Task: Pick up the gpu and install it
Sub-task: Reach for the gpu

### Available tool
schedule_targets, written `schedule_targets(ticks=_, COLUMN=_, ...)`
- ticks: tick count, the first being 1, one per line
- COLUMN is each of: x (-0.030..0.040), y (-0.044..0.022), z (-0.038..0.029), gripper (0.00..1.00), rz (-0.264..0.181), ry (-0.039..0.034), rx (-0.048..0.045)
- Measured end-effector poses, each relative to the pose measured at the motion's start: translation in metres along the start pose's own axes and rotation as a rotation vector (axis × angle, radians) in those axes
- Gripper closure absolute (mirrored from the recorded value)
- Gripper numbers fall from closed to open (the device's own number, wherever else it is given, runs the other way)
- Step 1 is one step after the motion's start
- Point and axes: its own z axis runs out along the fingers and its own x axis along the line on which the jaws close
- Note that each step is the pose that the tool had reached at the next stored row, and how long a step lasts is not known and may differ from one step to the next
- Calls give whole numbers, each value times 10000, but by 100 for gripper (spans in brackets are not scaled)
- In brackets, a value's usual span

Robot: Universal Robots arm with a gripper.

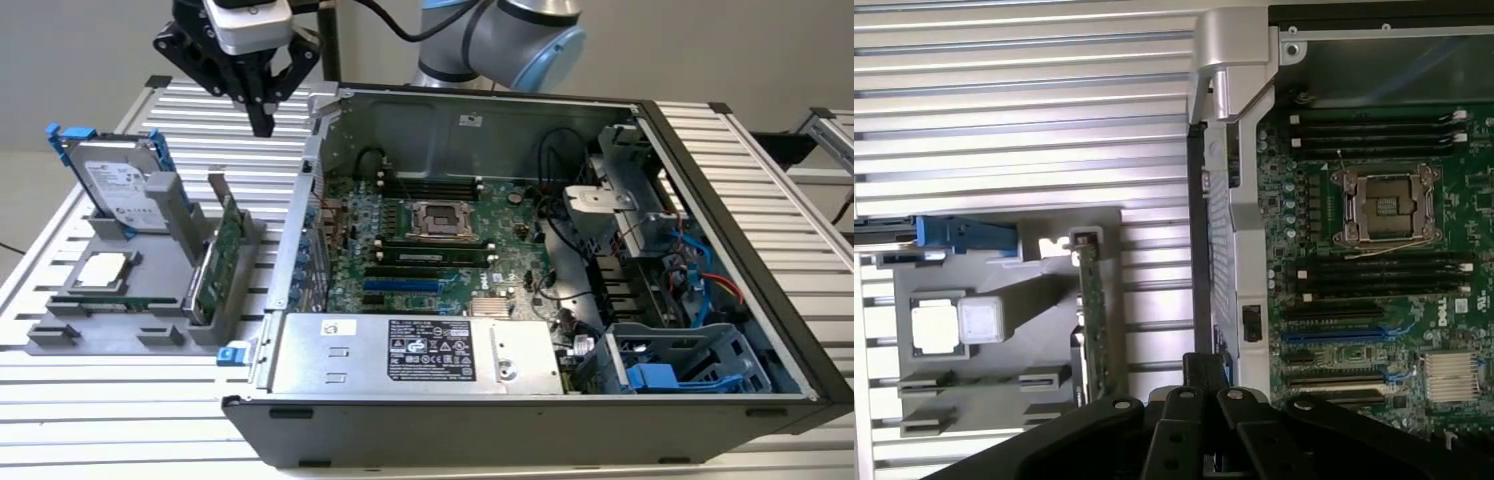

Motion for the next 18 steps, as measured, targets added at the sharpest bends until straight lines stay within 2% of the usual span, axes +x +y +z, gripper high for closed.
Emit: schedule_targets(ticks=18, x=111, y=-8, z=-2, gripper=100, rz=0, ry=0, rx=0)
